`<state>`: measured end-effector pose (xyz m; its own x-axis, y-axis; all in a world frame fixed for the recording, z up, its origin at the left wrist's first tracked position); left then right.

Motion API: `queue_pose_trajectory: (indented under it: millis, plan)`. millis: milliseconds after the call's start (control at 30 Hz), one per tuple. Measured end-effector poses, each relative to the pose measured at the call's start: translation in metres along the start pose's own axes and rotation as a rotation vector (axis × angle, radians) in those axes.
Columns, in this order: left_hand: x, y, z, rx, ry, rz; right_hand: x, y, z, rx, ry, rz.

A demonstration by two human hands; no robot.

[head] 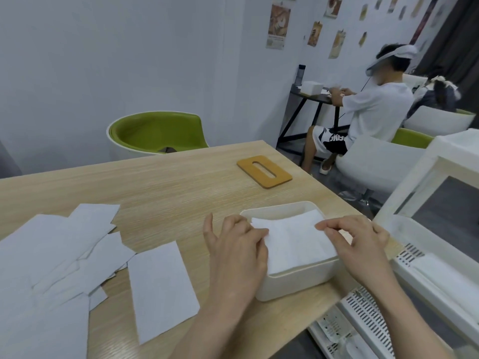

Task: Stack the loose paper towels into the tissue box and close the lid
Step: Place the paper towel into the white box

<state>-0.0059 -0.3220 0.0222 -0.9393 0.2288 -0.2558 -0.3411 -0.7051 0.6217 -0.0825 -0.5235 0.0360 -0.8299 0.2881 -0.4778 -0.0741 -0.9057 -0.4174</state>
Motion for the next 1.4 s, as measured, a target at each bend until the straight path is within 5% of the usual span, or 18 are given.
queue_pose_trajectory:
  millis: [367,600,867,1400]
  plan:
    - [0.002,0.001,-0.002,-0.089,-0.049,-0.081,0.008,-0.003,-0.005,0.078,0.025,0.067]
    - [0.017,0.014,-0.008,-0.172,-0.194,-0.323,0.022,-0.025,-0.007,0.076,-0.06,0.236]
    - [0.018,0.017,-0.022,-0.422,-0.274,-0.427,0.026,-0.021,-0.021,0.21,-0.297,0.193]
    - [-0.001,0.003,-0.019,-0.471,-0.316,-0.462,0.027,-0.038,-0.033,0.328,-0.359,0.059]
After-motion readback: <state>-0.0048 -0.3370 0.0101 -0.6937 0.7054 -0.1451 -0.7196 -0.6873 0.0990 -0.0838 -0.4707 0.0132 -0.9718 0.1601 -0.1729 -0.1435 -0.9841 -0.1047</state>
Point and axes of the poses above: each hand's wrist, its own x-axis away from the middle knuckle, its own z-axis out of the back of the hand, y = z × x, the point moved 6 cm from there along -x, towards the middle knuckle, and after that the axes turned 15 degrees about z, right-handed, at the moved point
